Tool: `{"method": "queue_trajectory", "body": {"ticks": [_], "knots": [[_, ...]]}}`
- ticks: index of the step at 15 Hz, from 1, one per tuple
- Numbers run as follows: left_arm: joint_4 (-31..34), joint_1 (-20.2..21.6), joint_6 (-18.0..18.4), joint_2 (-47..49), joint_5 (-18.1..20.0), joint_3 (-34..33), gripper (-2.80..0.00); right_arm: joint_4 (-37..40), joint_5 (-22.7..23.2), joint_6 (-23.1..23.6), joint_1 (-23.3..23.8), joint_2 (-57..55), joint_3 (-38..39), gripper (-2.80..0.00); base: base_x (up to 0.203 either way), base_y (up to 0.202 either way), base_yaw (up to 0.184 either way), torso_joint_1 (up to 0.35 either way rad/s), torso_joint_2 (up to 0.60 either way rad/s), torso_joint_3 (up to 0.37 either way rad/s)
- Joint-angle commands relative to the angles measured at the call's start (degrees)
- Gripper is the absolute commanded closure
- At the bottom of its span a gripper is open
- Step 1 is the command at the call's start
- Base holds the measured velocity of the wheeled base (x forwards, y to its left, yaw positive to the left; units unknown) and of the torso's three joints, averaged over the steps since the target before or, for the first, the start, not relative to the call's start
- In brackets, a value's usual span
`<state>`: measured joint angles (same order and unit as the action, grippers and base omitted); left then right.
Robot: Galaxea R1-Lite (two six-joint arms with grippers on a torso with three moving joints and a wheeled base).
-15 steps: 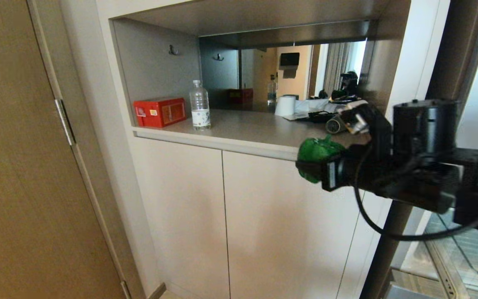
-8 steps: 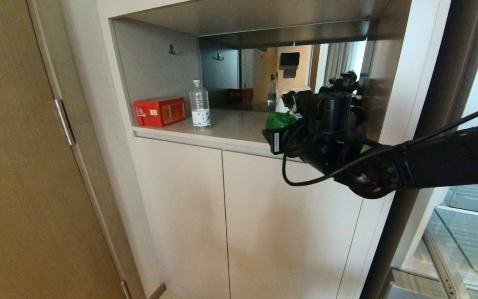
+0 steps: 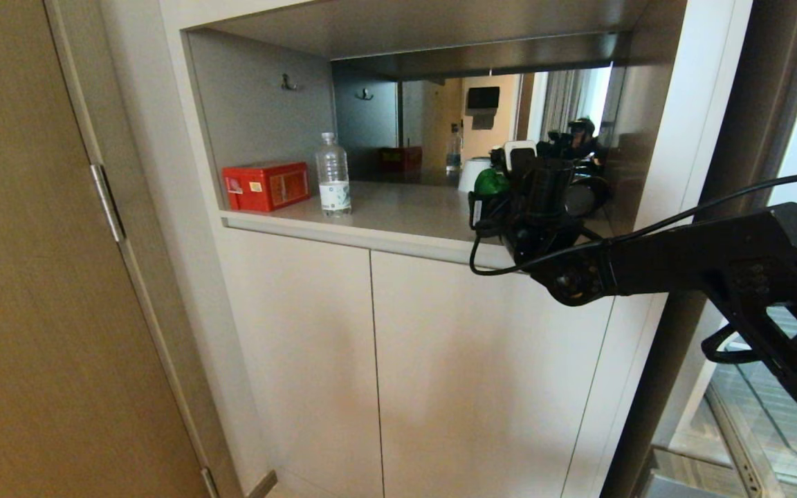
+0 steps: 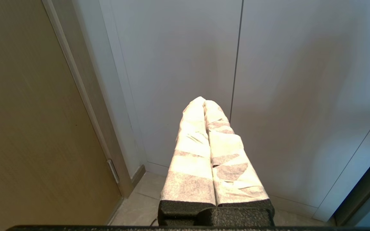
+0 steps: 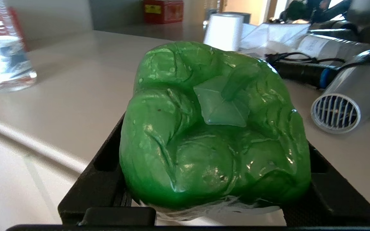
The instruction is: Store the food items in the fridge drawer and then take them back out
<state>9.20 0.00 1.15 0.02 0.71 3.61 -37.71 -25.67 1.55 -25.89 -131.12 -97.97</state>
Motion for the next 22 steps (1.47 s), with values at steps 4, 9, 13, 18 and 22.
{"method": "queue_trajectory", "body": {"ticks": [4,9,13,18,22], "knots": [[0.1,0.0,0.0,-0.1,0.0,0.0,0.0,-0.5,-0.2,2.6,3.2,-4.4,-4.2,0.0,0.0,0.0,0.0,0.0,0.0,0.0],[0.0,0.0,0.0,-0.1,0.0,0.0,0.0,-0.4,-0.2,2.5,5.7,-4.5,-4.4,0.0,0.0,0.0,0.0,0.0,0.0,0.0],[0.0,0.0,0.0,-0.1,0.0,0.0,0.0,-0.5,-0.2,2.5,6.0,-4.4,-4.4,0.0,0.0,0.0,0.0,0.0,0.0,0.0],[0.1,0.0,0.0,-0.1,0.0,0.0,0.0,-0.5,0.0,2.5,6.6,-5.0,-5.6,0.0,0.0,0.0,0.0,0.0,0.0,0.0],[0.0,0.0,0.0,-0.1,0.0,0.0,0.0,-0.6,0.0,2.3,6.6,-5.0,-5.6,0.0,0.0,0.0,0.0,0.0,0.0,0.0]]}}
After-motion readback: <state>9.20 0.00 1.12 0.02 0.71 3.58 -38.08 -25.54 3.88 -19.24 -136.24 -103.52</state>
